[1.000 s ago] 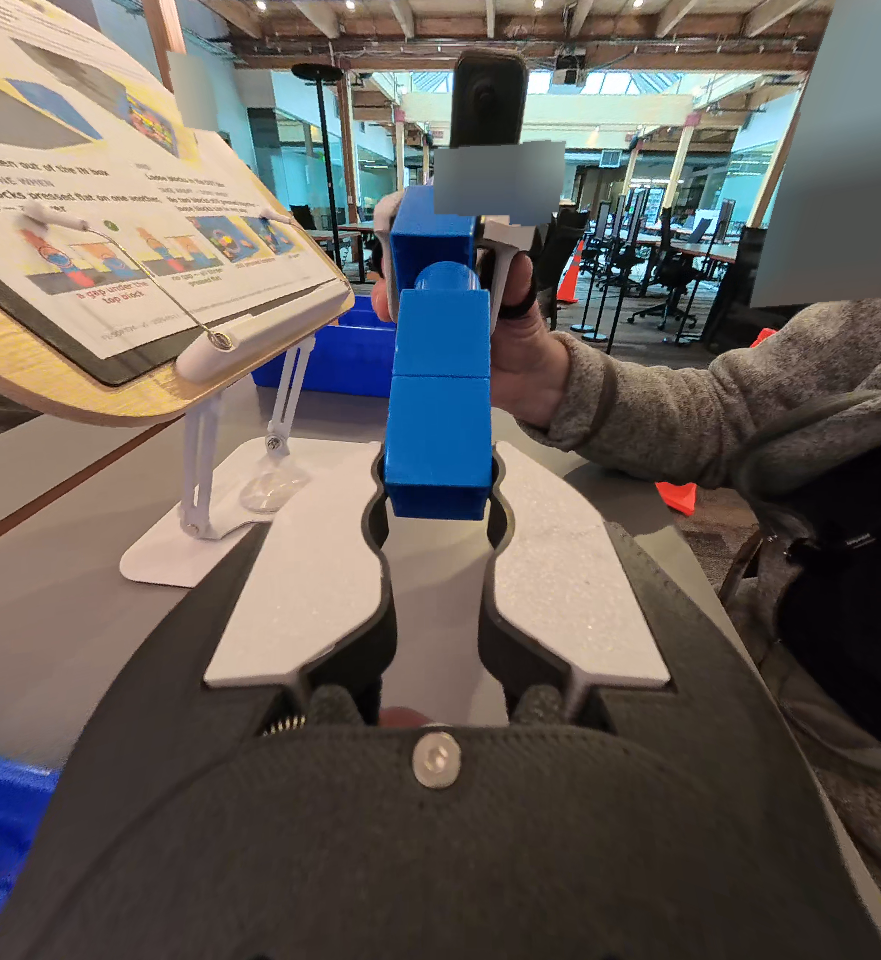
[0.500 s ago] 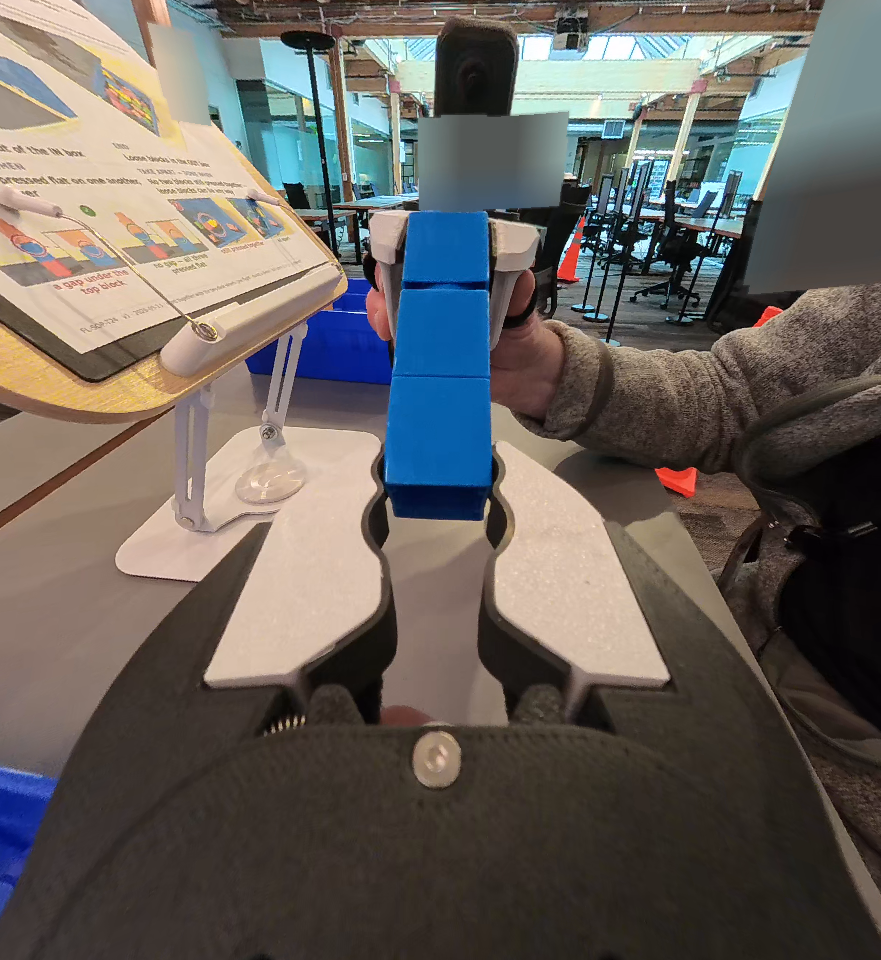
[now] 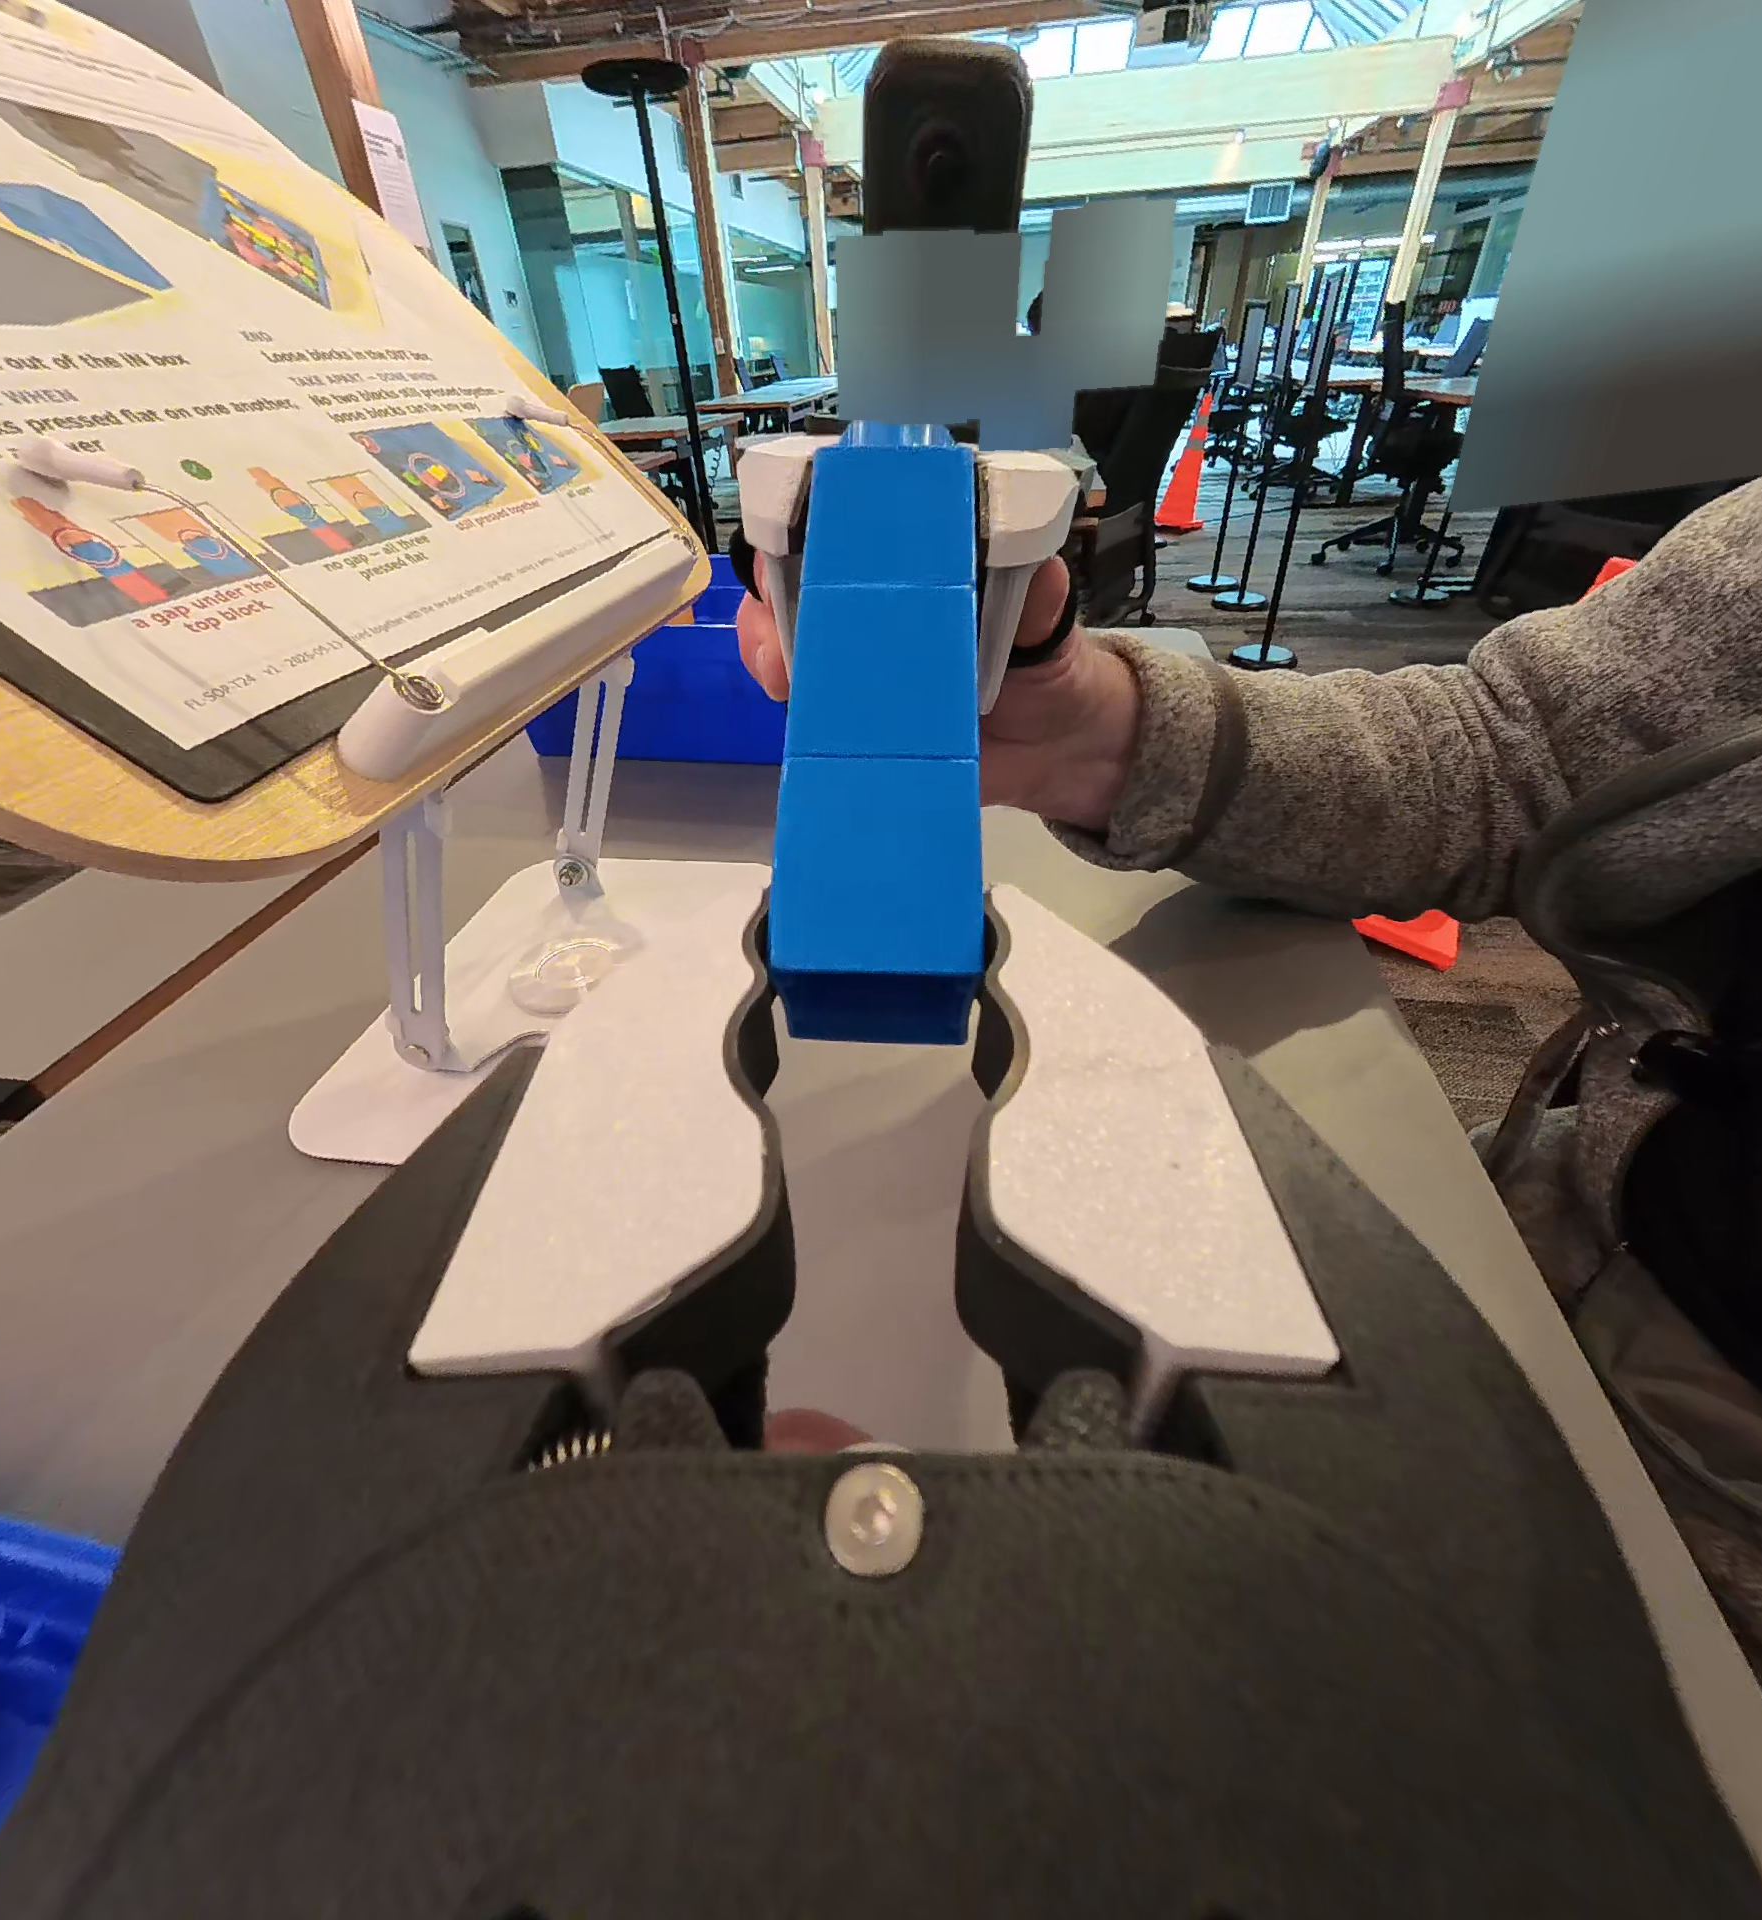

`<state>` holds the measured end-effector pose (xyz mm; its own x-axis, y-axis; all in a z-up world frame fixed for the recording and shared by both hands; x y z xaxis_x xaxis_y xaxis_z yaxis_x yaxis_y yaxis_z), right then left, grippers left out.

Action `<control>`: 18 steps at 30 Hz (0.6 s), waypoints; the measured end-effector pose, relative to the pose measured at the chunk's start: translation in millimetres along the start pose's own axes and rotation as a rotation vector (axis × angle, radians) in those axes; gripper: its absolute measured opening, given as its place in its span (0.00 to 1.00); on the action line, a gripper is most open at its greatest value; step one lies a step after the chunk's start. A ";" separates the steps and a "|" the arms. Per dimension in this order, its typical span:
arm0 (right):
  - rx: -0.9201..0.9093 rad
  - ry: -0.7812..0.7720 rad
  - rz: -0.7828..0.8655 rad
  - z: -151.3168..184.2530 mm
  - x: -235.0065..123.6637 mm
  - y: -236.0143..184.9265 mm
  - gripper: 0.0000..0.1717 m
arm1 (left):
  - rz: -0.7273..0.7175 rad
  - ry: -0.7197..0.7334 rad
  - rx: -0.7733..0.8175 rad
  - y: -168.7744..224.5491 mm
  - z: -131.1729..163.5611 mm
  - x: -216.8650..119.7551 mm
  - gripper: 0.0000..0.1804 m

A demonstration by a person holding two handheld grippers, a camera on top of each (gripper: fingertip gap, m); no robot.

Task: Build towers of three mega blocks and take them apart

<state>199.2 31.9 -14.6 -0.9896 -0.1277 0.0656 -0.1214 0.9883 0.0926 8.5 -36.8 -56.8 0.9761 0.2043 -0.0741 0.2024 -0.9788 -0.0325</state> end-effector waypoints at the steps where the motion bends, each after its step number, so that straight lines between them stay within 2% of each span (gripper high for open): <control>1: 0.003 0.005 -0.001 -0.2 0.0 -0.1 0.21 | -0.003 -0.004 0.003 0.4 0.0 0.4 0.19; 18: -0.034 -0.036 -0.014 1.9 -1.9 0.3 0.21 | -0.032 -0.051 0.042 2.2 1.1 1.9 0.19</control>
Point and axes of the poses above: each gripper's, where its closed fingertips meet, x out along the fingers, z out of its underside, y = z × x across the jaws, the point moved 8 cm from there along -x, back along the fingers, and after that the axes turned 11 degrees about z, right-handed, at the moved point
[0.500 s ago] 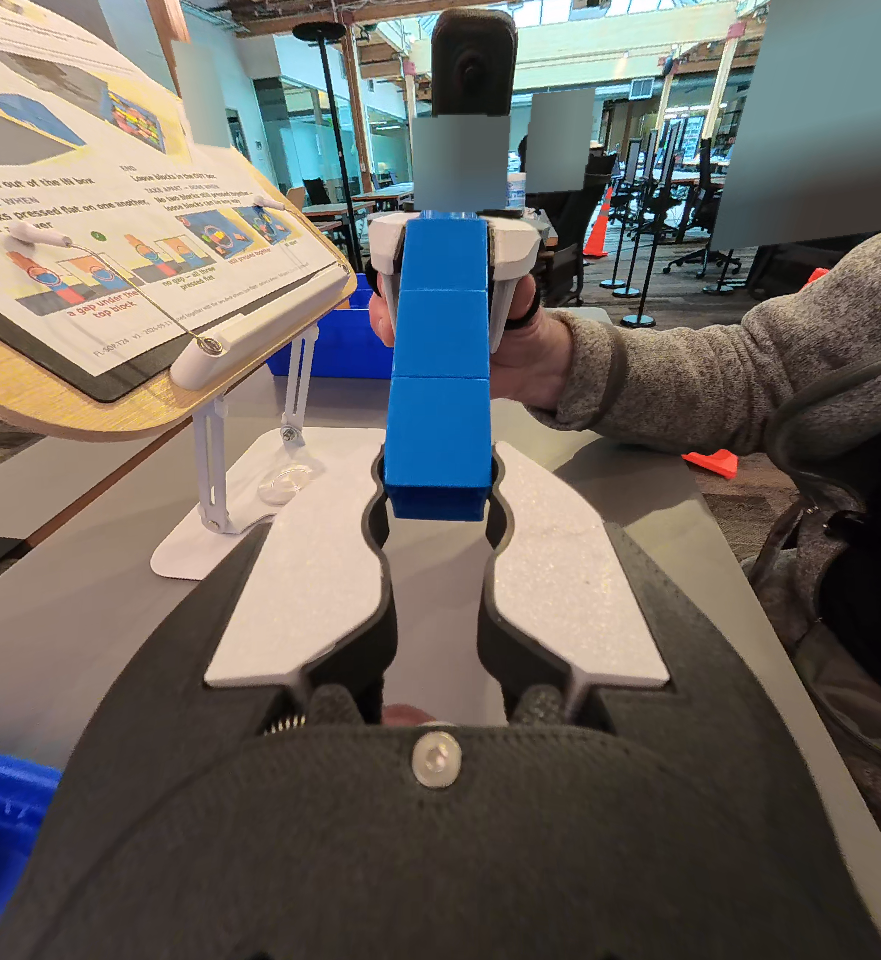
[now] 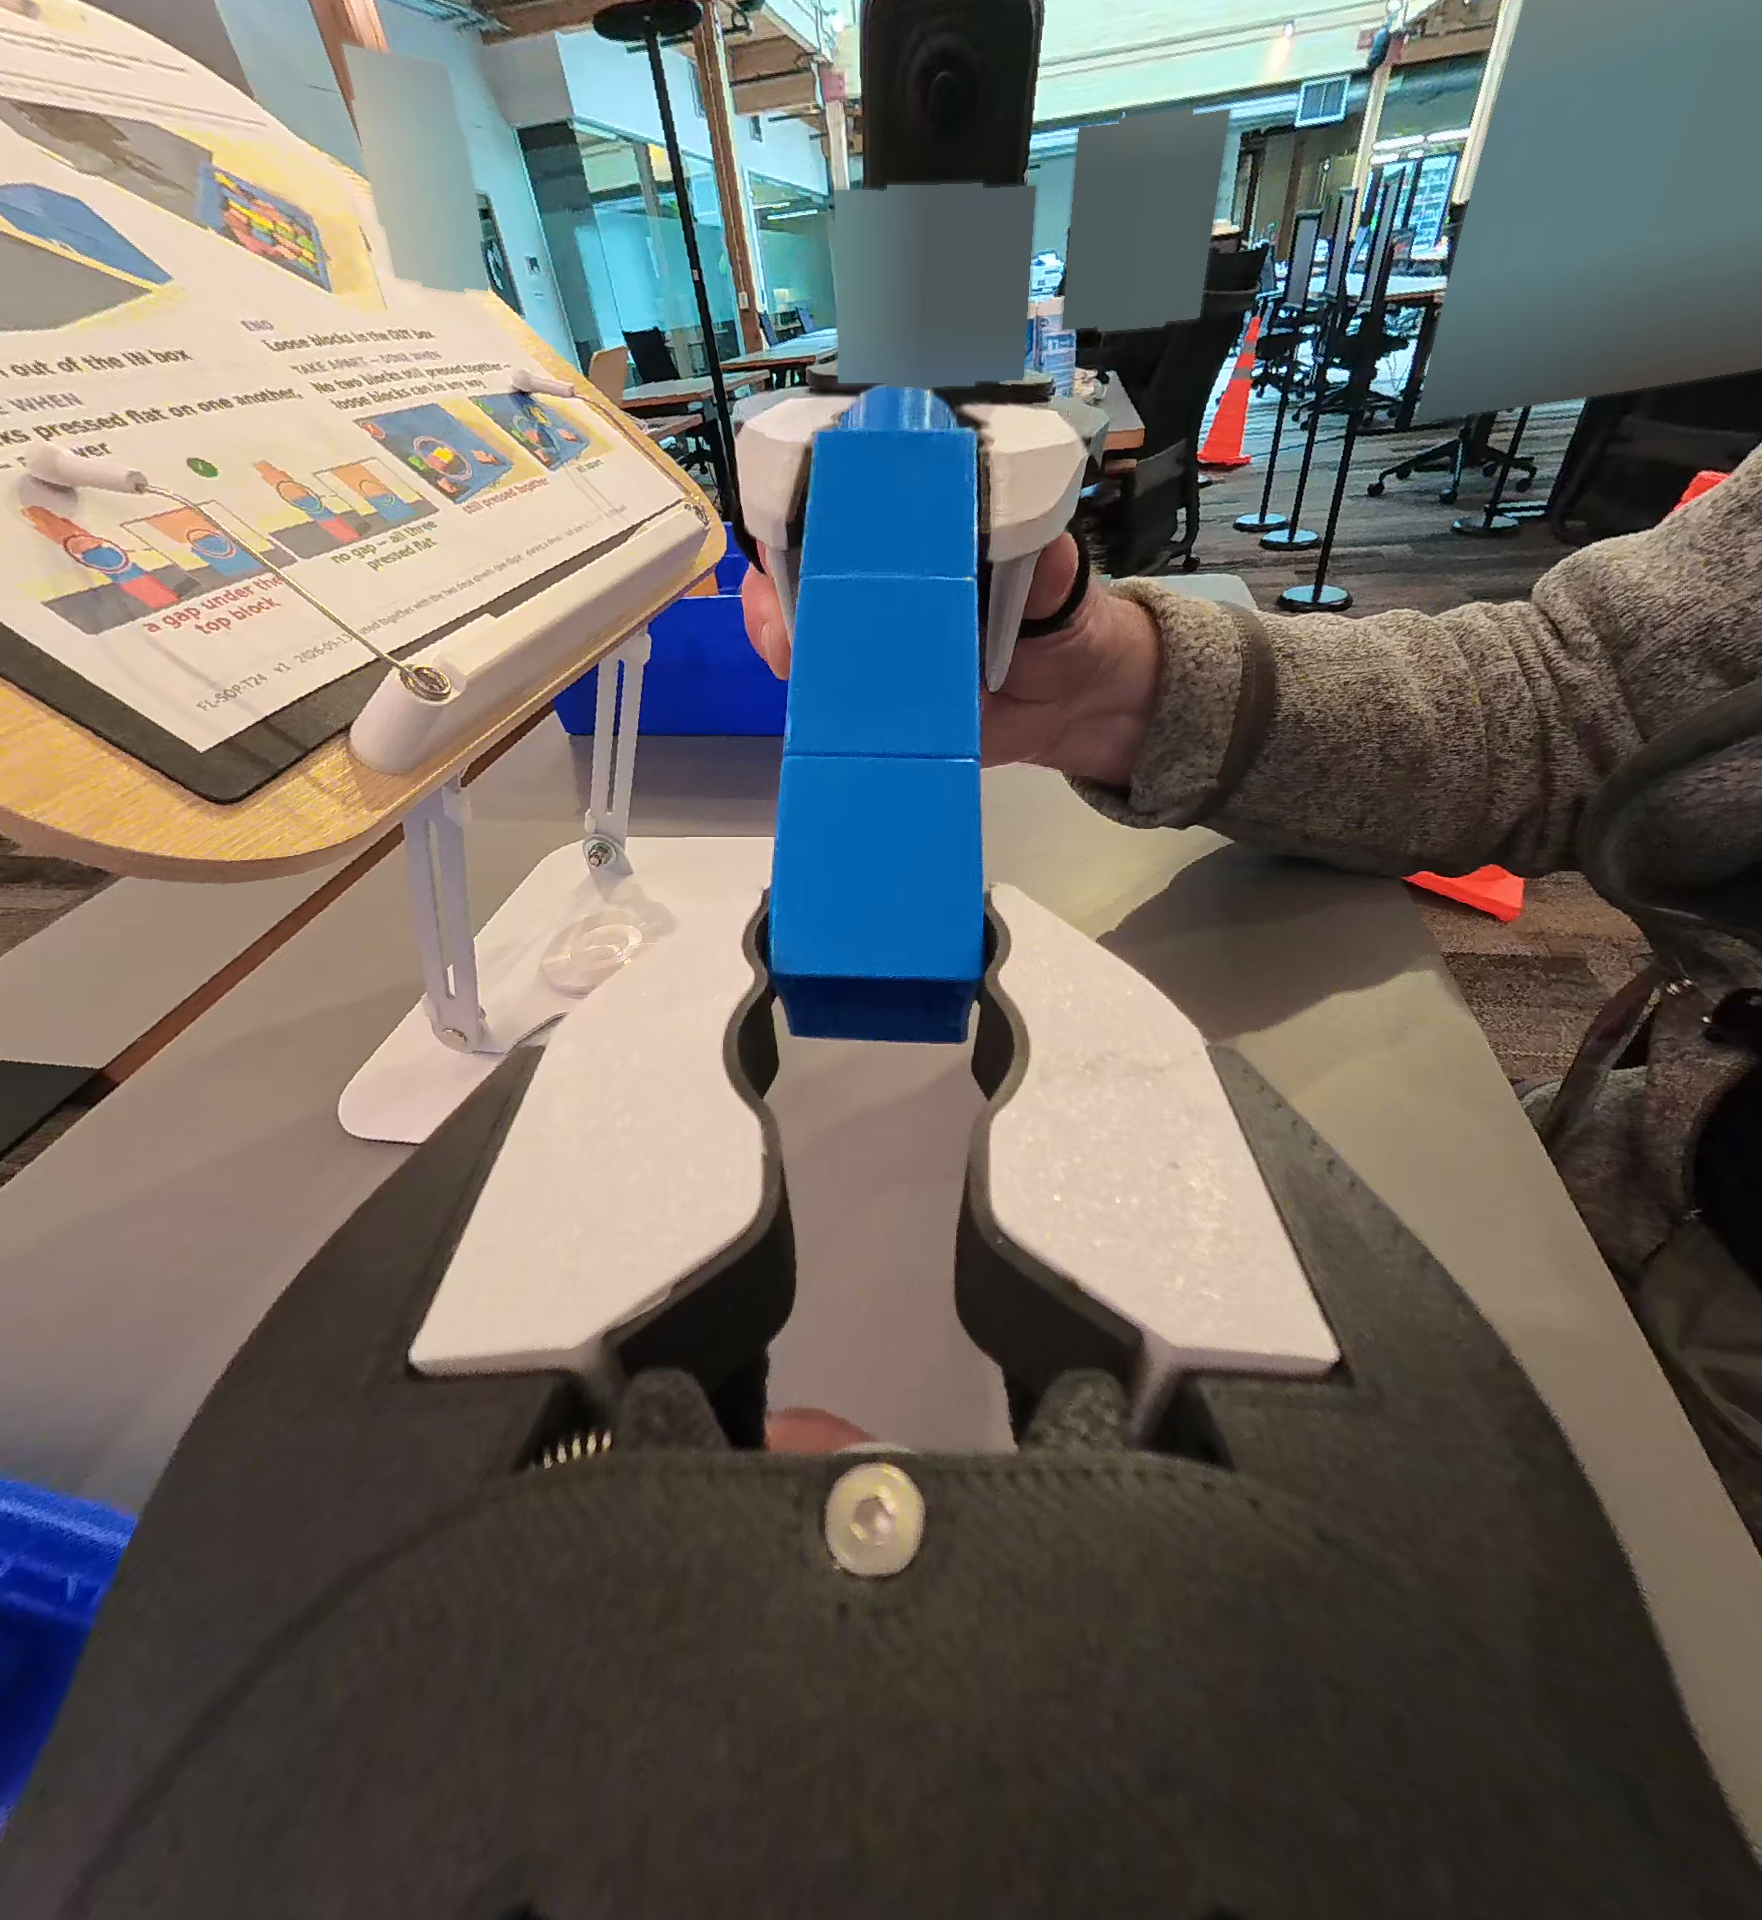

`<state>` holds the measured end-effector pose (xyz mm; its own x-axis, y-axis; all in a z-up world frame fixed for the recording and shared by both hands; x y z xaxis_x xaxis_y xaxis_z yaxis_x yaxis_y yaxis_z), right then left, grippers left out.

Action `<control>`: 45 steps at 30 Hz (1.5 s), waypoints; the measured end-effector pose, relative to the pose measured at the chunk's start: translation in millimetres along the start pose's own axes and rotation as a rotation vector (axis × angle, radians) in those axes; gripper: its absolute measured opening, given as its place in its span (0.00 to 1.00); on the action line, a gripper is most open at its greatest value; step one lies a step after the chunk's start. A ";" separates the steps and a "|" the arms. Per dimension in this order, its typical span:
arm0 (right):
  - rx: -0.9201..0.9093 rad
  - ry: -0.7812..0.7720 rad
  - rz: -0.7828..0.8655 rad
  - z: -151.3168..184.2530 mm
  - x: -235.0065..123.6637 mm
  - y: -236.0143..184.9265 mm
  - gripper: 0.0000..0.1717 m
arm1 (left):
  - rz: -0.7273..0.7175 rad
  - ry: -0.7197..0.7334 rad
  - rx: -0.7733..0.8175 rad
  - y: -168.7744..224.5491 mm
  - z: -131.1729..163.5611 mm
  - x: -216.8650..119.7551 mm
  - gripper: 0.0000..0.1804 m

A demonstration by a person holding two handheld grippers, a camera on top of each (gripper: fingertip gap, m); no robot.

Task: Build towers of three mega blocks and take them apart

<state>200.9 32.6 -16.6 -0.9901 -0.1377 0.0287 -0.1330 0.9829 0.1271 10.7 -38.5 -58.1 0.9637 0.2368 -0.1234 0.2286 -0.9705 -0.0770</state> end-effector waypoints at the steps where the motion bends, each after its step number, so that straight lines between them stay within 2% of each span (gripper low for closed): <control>1: -0.005 -0.008 0.000 0.0 -0.3 0.0 0.21 | -0.002 -0.001 0.006 0.2 -0.6 -0.1 0.19; 7: 0.004 0.031 0.021 -6.7 -2.8 -0.4 0.22 | 0.018 0.068 -0.019 -0.5 -1.0 4.0 0.19; 9: 0.029 0.055 0.043 -11.7 -5.5 1.5 0.29 | 0.039 0.130 -0.053 -1.8 -1.2 5.1 0.19; 14: 0.114 0.055 0.051 -10.0 -11.5 9.6 0.27 | 0.062 0.259 -0.128 -5.8 -0.7 12.3 0.19; 21: 0.191 0.022 0.016 -0.2 7.2 4.1 0.29 | 0.057 0.287 -0.135 -4.4 1.3 28.3 0.19; 23: 0.224 0.046 -0.008 0.9 10.5 2.1 0.26 | 0.050 0.305 -0.141 -4.6 2.5 31.1 0.19; 32: 0.155 0.011 0.023 -2.8 10.1 -2.1 0.23 | 0.069 0.274 -0.168 -7.1 10.9 37.1 0.20; 33: 0.144 0.012 0.032 -6.0 7.5 -2.5 0.23 | 0.061 0.267 -0.181 -9.2 13.0 36.3 0.24; 35: 0.125 0.017 0.062 -15.2 -4.1 -2.3 0.23 | 0.046 0.266 -0.191 -12.0 14.3 31.2 0.27; 38: 0.095 0.007 0.162 -32.0 -40.4 1.4 0.23 | 0.008 0.220 -0.158 -13.5 17.3 26.0 0.20; 42: 0.075 -0.042 0.416 -44.8 -119.9 21.7 0.23 | 0.011 0.169 -0.163 -13.2 22.5 30.3 0.02; 45: 0.072 -0.083 0.646 -52.3 -186.9 43.2 0.23 | 0.037 0.163 -0.168 -11.5 23.0 34.7 0.00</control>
Point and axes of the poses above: each gripper's, where its closed fingertips meet, x out along the fingers, z out of its underside, y = z × x across the jaws, the point moved 8 cm from there along -x, back along the fingers, and after that the axes turned 11 degrees about z, right-handed, at the moved point
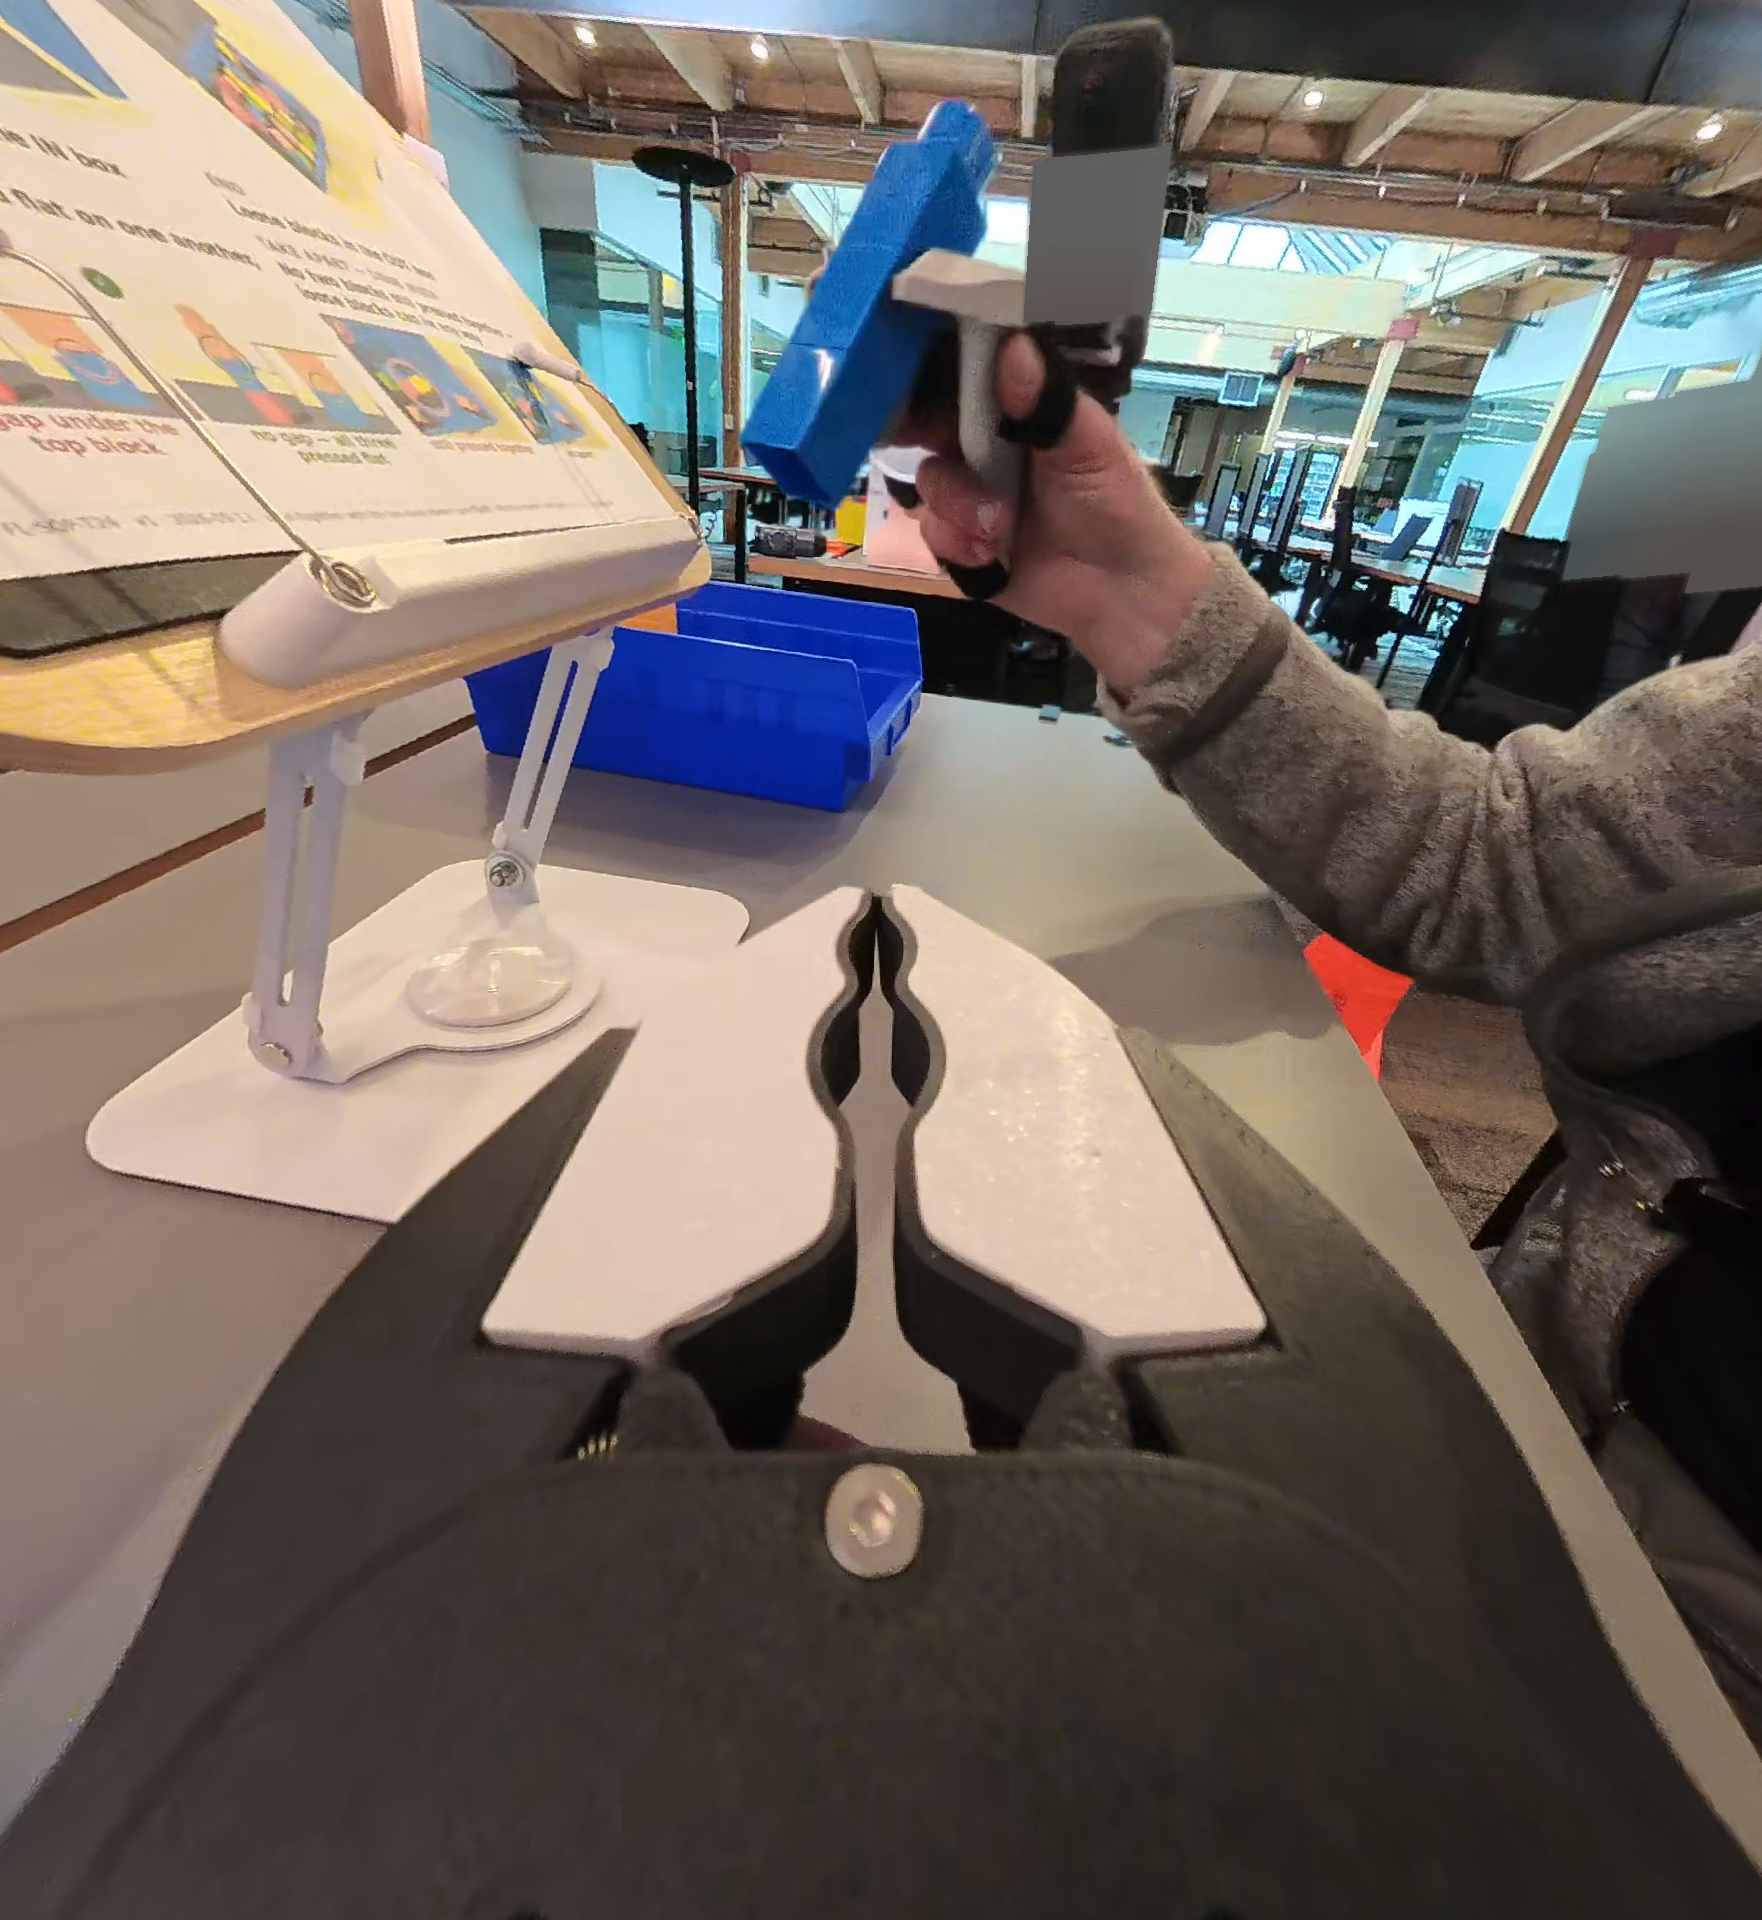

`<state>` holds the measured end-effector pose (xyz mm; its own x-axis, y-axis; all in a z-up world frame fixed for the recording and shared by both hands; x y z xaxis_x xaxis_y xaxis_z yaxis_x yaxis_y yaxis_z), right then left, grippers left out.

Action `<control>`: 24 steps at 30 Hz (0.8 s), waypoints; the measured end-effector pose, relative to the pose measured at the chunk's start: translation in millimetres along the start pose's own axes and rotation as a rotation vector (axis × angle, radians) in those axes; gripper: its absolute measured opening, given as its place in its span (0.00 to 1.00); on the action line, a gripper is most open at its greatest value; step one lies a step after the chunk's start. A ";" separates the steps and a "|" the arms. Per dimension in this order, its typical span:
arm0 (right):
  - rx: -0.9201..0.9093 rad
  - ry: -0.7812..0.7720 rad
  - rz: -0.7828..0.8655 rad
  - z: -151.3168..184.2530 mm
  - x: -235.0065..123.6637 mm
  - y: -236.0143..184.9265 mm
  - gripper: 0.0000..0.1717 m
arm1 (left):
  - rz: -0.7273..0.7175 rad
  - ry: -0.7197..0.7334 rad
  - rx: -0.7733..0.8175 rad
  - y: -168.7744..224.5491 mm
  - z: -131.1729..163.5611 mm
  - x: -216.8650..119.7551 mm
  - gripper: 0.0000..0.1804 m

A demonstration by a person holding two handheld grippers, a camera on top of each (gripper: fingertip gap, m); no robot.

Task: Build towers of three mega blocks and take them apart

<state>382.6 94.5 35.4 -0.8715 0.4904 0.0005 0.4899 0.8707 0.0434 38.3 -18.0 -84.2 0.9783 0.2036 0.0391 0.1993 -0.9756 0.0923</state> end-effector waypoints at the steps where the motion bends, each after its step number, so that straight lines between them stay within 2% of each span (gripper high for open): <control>1: -0.008 -0.016 0.079 -1.4 -12.4 18.3 0.23 | -0.005 -0.013 -0.001 -0.1 0.6 1.6 0.00; 3: -0.026 -0.058 0.245 -0.9 -32.3 54.1 0.23 | -0.036 -0.063 0.008 -1.6 4.3 5.2 0.00; 5: -0.008 -0.083 0.341 3.8 -43.9 83.3 0.23 | -0.056 -0.107 0.027 -1.7 7.0 8.4 0.00; 9: -0.040 -0.240 0.515 32.2 -45.0 131.8 0.23 | -0.074 -0.106 0.025 -4.1 8.4 7.3 0.00; 17: 0.040 -0.492 0.591 107.1 -22.3 182.4 0.23 | -0.094 -0.115 0.004 -9.3 12.0 5.8 0.00; 24: 0.074 -0.637 0.649 138.1 -7.4 196.4 0.23 | -0.090 -0.117 -0.010 -11.6 13.8 6.2 0.00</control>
Point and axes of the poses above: each gripper's, where its closed fingertips meet, x out along the fingers, z out of its underside, y = z × x across the jaws, the point moved 8 cm from there along -x, back along the fingers, and after that the axes turned 11 degrees about z, right-handed, at the moved point
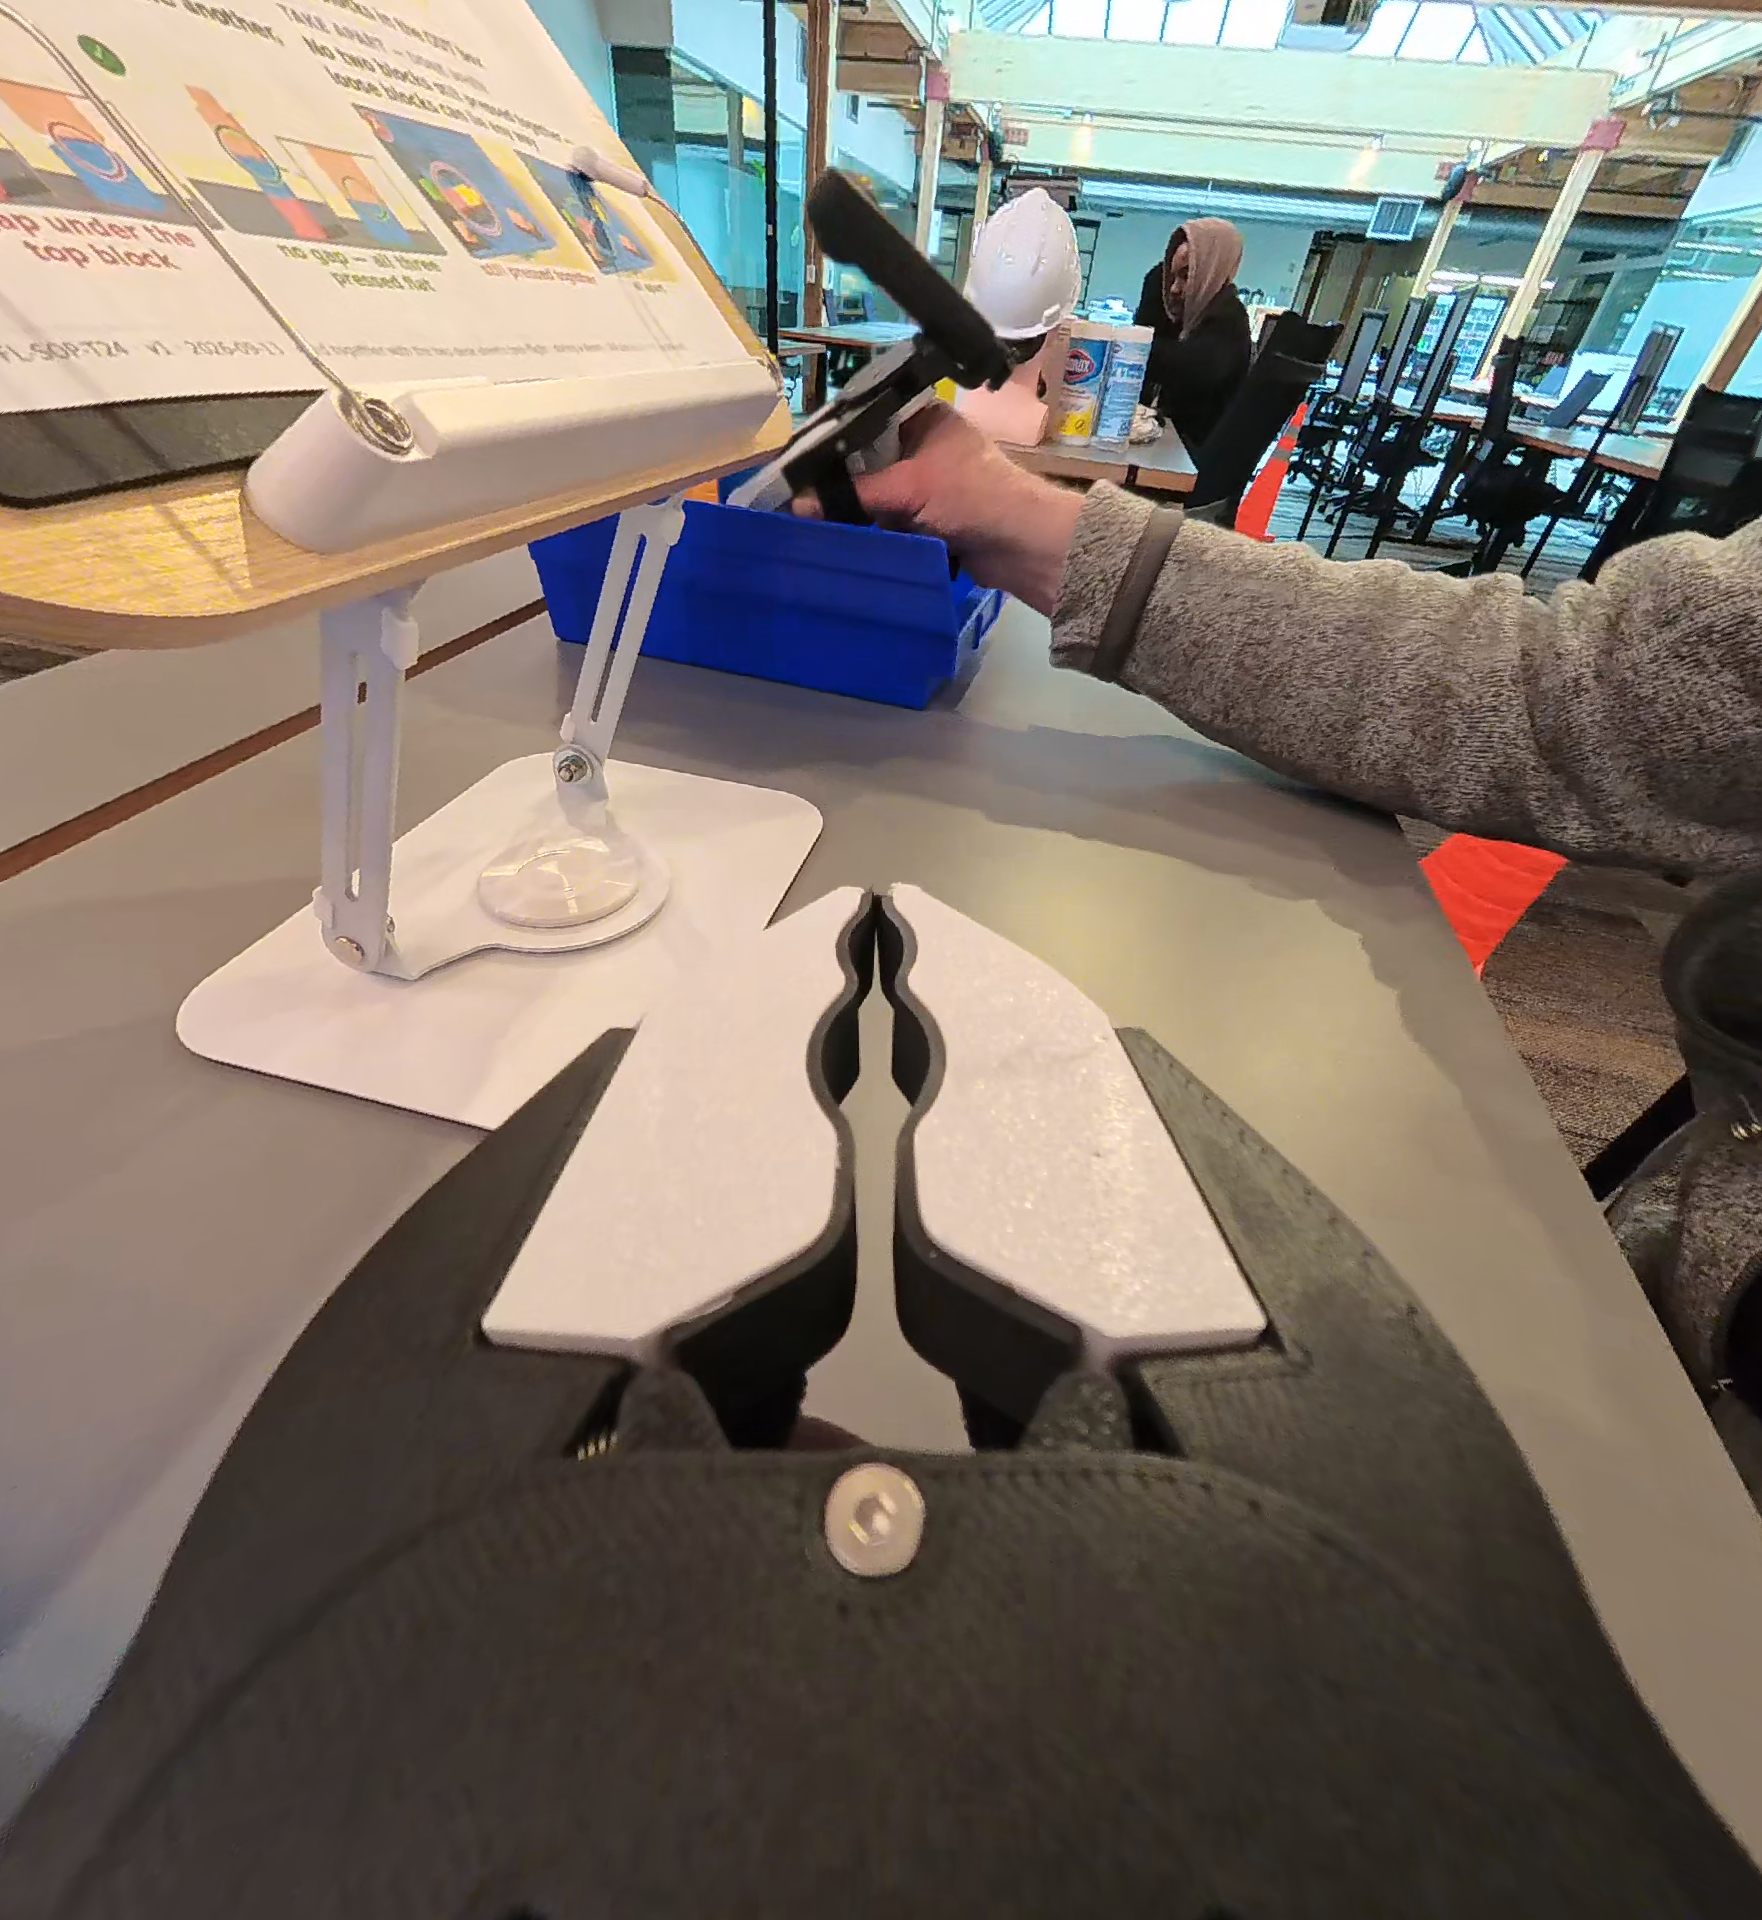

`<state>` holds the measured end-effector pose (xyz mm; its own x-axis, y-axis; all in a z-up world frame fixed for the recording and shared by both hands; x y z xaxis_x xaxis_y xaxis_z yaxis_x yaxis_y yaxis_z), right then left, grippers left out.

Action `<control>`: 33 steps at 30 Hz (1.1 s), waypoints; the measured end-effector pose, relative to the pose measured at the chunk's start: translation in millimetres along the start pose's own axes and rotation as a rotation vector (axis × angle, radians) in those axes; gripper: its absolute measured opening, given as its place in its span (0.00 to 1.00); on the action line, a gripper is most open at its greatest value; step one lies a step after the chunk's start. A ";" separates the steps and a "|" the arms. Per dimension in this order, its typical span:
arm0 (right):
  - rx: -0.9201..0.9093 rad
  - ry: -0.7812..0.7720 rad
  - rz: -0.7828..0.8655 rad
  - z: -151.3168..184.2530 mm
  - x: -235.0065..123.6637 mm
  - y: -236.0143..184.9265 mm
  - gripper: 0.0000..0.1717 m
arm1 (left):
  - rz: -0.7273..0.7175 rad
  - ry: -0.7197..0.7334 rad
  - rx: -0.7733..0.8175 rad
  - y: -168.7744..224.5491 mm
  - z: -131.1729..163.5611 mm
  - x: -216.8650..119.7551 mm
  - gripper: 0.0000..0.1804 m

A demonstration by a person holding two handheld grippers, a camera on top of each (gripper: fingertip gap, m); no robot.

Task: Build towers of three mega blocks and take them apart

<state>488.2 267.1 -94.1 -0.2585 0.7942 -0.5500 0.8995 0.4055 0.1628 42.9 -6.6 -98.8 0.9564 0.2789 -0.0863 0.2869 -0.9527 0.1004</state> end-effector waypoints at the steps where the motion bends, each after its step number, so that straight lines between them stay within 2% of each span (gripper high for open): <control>1: 0.008 -0.020 0.008 1.3 3.6 -0.1 0.24 | 0.001 0.000 0.000 -0.1 0.0 0.2 0.00; 5: 0.014 -0.086 0.013 7.5 15.6 -3.4 0.24 | 0.002 0.001 -0.004 -0.6 0.1 0.3 0.00; 12: 0.031 -0.072 0.021 9.2 17.4 -2.6 0.24 | 0.009 -0.003 -0.008 -0.3 0.6 1.2 0.00; 15: 0.046 -0.048 0.003 8.5 13.7 -1.2 0.32 | 0.014 -0.004 -0.006 0.2 0.5 1.4 0.00; 19: 0.045 -0.012 -0.002 6.2 3.1 0.5 0.36 | 0.012 -0.005 -0.003 0.0 0.6 1.8 0.00; 27: 0.076 0.042 0.010 3.8 -18.3 5.7 0.37 | 0.003 0.010 0.032 1.7 -3.5 -1.5 0.00; 33: 0.089 0.109 0.055 3.6 -38.2 9.0 0.38 | -0.143 0.007 0.100 -6.9 -16.7 -30.2 0.00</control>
<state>507.4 238.7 -74.6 -0.2398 0.8605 -0.4495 0.9400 0.3216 0.1143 12.9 -6.5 -80.3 0.9069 0.4126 -0.0856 0.4132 -0.9106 -0.0119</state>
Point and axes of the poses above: each gripper's, where its closed fingertips meet, x out along the fingers, z out of its underside, y = z × x across the jaws, the point moved 8 cm from there along -x, back along the fingers, and after that the axes turned 11 degrees about z, right-handed, at the moved point
